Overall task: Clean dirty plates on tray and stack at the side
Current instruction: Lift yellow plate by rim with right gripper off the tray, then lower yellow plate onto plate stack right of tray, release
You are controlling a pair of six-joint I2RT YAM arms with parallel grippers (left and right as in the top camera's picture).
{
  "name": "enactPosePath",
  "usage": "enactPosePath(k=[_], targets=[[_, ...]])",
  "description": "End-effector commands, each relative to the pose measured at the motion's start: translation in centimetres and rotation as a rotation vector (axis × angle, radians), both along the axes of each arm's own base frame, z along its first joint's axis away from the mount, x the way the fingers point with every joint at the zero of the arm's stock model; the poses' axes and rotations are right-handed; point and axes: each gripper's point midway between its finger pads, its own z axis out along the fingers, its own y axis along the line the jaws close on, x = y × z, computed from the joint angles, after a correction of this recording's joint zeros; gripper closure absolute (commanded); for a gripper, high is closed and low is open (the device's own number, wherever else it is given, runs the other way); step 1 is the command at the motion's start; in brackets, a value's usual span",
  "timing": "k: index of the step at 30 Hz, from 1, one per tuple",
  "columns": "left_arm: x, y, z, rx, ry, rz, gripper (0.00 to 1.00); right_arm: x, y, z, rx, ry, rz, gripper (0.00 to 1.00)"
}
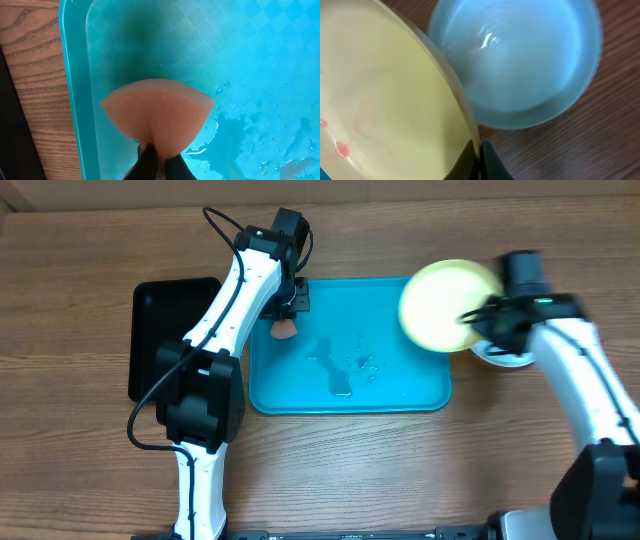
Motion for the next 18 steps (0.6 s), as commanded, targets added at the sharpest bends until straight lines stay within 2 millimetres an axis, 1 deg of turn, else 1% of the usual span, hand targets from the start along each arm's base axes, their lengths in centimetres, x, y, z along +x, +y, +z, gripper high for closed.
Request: enactPosePath(k=[1, 3, 5, 7, 9, 11, 14, 18], targets=[[-0.3, -0.5, -0.6, -0.005, 0.016, -0.030, 0.96, 0.2, -2.8, 1.5, 0.144, -0.076, -0.069, 0.96], [-0.3, -0.5, -0.6, -0.006, 0.015, -0.031, 0.96, 0.0, -6.0, 1.4, 0.133, -0.091, -0.149, 0.96], [-0.2, -0.6, -0.6, -0.007, 0.012, -0.032, 0.96, -0.3, -8.7, 0.8, 0.130, -0.095, -0.218, 0.96], [-0.2, -0.7, -0.6, -0.007, 0.010, -0.034, 0.96, -0.6, -10.3, -0.1, 0.135, -0.082, -0.263, 0.96], [-0.2, -0.8, -0.6, -0.008, 0.009, -0.036, 0.96, -0.8, -11.2, -1.2, 0.148, -0.060, -0.285, 0.96], [-0.2, -0.8, -0.6, -0.007, 0.009, -0.036, 0.96, -0.8, -11.3, -2.1, 0.151, -0.039, -0.290, 0.96], [-0.2, -0.8, -0.6, -0.007, 0.009, -0.036, 0.96, -0.8, -11.4, -3.6, 0.160, -0.005, -0.294, 0.96], [-0.2, -0.8, -0.6, -0.007, 0.008, -0.036, 0.96, -0.9, -11.0, -4.9, 0.171, 0.032, -0.288, 0.96]])
